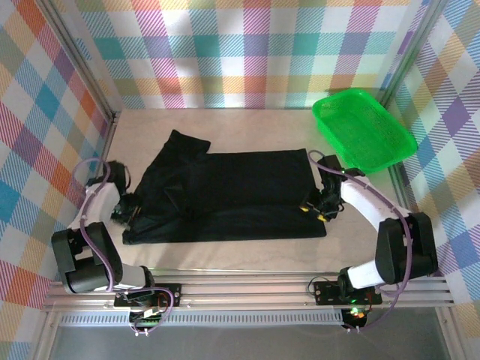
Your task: Fold and stack the t-shirts
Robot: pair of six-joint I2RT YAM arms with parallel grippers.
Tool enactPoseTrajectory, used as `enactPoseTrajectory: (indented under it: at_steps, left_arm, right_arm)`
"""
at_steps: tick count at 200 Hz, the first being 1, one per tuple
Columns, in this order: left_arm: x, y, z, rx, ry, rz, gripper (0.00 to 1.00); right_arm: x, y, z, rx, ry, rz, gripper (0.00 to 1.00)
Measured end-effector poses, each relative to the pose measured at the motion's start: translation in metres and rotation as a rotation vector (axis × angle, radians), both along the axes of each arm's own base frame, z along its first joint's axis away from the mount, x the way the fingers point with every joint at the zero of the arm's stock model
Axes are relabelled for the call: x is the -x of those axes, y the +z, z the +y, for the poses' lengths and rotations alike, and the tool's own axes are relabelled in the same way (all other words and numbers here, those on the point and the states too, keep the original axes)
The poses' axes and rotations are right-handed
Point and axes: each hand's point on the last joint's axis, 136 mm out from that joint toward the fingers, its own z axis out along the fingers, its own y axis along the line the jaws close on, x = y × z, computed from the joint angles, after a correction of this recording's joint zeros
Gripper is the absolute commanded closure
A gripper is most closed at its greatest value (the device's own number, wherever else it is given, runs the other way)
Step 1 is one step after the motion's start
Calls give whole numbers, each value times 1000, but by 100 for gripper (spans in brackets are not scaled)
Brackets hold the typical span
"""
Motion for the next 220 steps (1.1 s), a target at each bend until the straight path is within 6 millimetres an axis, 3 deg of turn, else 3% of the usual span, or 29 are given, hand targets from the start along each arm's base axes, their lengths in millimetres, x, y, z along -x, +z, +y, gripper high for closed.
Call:
enactPoseTrajectory:
  at_steps: [15,30,48,68,92,149,220]
  left_arm:
    - [-41,23,-33,3,-148,-103,48]
    - [-70,33,-70,25,-302,-155,47]
    - [-87,29,-103,27,-455,-132,46]
    - [-94,13,-123,14,-568,-75,47]
    - [-98,1,-123,-21,-623,-19,49]
    - [-145,-16,-127,-133,-715,17,57]
    - [-142,-42,-126,-262,-826,155,62]
  right_arm:
    - [-22,19,17,-55,61,-89,48]
    - [-38,34,34,-108,125,-151,48]
    - [-50,44,50,-155,183,-196,48]
    - [-54,47,61,-184,217,-210,48]
    - [-53,48,67,-207,236,-212,49]
    - [-48,44,71,-210,249,-202,49]
    - [-48,62,79,-270,257,-245,47]
